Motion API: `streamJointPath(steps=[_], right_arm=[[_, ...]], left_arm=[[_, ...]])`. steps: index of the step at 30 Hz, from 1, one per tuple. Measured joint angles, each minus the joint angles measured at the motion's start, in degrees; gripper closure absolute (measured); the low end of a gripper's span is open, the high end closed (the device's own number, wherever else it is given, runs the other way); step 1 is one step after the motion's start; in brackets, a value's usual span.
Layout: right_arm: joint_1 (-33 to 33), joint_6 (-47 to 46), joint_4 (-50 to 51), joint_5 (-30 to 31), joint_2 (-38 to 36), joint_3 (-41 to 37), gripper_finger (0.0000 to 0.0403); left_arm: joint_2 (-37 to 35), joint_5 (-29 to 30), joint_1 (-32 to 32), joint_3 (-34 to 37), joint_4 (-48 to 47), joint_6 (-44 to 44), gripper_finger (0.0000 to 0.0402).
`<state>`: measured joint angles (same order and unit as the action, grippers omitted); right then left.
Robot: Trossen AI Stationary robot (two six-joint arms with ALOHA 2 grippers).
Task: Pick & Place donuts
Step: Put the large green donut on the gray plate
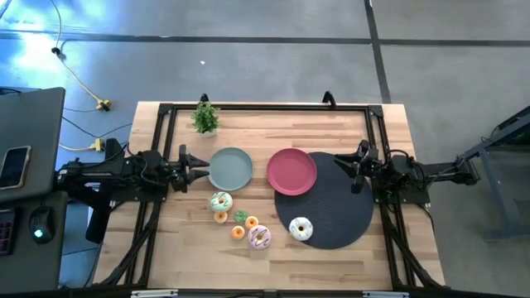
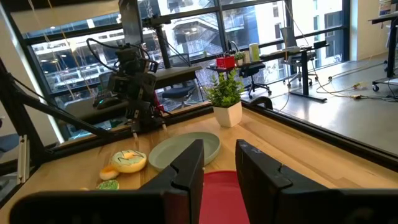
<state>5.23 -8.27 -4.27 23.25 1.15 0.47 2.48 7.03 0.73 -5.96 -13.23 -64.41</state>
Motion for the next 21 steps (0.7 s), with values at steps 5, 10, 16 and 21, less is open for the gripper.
streamJointPath(steps=[5,10,16,21], right_arm=[[0.0,21.27,-0.11,1.92,0.02,0.0,0.032],[-0.01,23.88,-1.66,2.86,0.01,0.0,0.032],[0.0,16.27,-2.82,3.2,0.02,0.0,0.032],[0.0,3.86,-6.31,3.21,0.0,0.0,0.032]], left_arm=[[0.0,1.39,0.0,0.0,0.12,-0.94,0.022],[0.0,1.66,0.0,0.0,0.21,-1.13,0.022],[0.0,2.4,0.0,0.02,8.4,9.06,0.022],[-0.03,4.23,0.0,0.0,18.85,20.85,0.022]])
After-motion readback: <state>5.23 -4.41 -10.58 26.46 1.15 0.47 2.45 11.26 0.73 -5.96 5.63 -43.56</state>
